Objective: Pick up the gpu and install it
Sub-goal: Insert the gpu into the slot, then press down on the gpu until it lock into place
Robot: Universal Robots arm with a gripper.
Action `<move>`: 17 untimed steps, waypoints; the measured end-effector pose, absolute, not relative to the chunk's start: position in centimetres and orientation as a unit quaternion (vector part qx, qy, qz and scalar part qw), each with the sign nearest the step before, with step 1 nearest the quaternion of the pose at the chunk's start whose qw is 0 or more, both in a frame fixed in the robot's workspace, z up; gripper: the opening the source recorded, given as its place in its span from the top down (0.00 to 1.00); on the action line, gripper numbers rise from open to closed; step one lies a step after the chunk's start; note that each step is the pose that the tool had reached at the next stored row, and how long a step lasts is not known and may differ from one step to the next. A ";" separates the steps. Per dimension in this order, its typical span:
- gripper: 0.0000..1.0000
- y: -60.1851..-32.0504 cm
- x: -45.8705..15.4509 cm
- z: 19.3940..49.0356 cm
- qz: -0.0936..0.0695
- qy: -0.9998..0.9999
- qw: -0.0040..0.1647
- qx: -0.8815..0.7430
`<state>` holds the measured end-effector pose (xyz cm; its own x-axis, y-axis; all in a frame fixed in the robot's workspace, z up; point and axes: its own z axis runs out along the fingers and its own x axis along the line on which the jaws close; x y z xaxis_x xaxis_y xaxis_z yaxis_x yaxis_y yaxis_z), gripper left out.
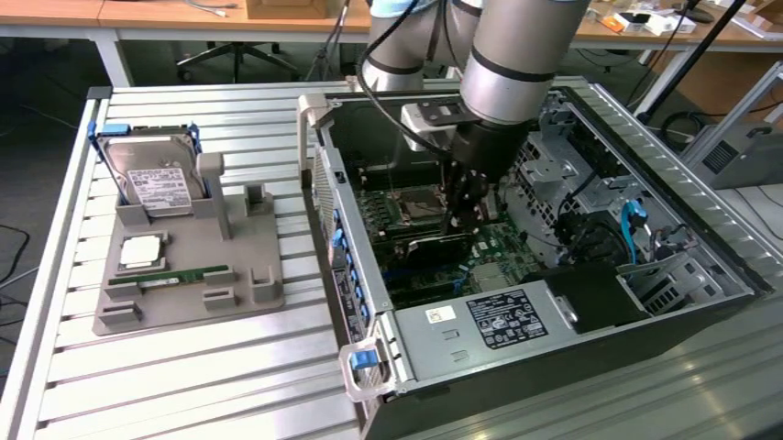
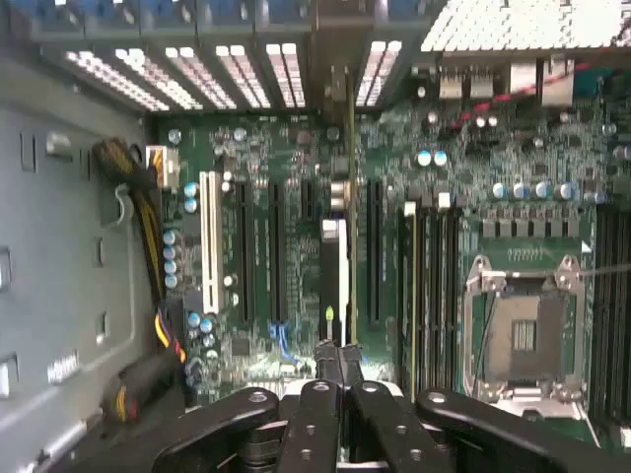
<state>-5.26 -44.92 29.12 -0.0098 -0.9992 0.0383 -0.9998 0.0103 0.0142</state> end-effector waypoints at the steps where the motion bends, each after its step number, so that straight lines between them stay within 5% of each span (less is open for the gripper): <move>1: 0.89 -44.9 -4.9 29.1 0.008 -0.711 0.019 0.703; 17: 0.89 -44.0 -10.1 28.1 0.010 -0.711 0.018 0.703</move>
